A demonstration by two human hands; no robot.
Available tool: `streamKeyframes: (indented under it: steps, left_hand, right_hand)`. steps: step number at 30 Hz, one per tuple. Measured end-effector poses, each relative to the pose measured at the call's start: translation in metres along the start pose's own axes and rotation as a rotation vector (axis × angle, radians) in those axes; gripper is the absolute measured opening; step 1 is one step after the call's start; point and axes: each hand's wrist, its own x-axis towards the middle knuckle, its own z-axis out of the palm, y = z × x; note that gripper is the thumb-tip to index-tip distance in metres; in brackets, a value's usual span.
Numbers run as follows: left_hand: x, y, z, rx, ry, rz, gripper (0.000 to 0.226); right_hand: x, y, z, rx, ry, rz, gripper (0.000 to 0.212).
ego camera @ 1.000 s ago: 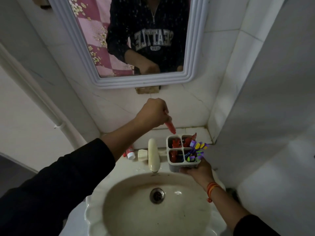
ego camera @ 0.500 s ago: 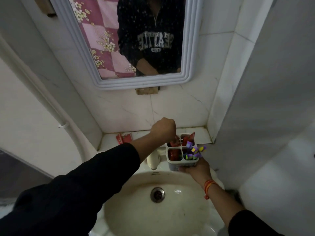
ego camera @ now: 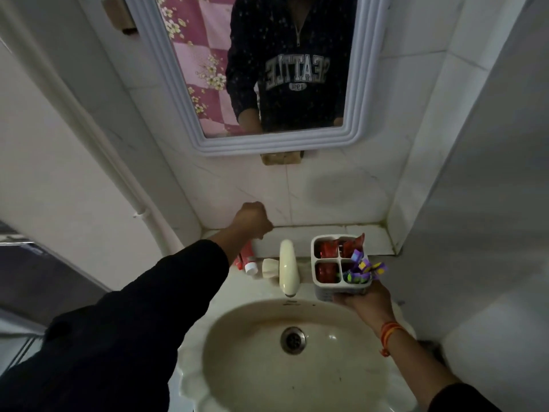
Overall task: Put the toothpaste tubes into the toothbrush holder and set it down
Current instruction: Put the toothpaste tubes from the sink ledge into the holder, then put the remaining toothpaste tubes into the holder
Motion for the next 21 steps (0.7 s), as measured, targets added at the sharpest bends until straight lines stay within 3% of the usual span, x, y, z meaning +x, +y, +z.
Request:
streamKeyframes:
  steps: [3, 10, 14, 21]
  left_hand:
    - [0.004, -0.026, 0.02, 0.11, -0.034, -0.087, 0.021]
    - [0.018, -0.047, 0.069, 0.318, 0.015, -0.143, 0.044]
    - [0.015, -0.044, 0.069, 0.191, 0.058, -0.212, 0.045]
    - [0.022, -0.044, 0.077, 0.028, -0.025, -0.208, 0.04]
  right_hand:
    - [0.004, 0.004, 0.002, 0.048, -0.011, 0.038, 0.074]
    - [0.003, 0.007, 0.0, -0.042, 0.021, 0.008, 0.05]
    - [0.004, 0.006, 0.002, -0.015, 0.006, 0.032, 0.053]
    - [0.005, 0.008, 0.001, 0.011, 0.002, 0.052, 0.054]
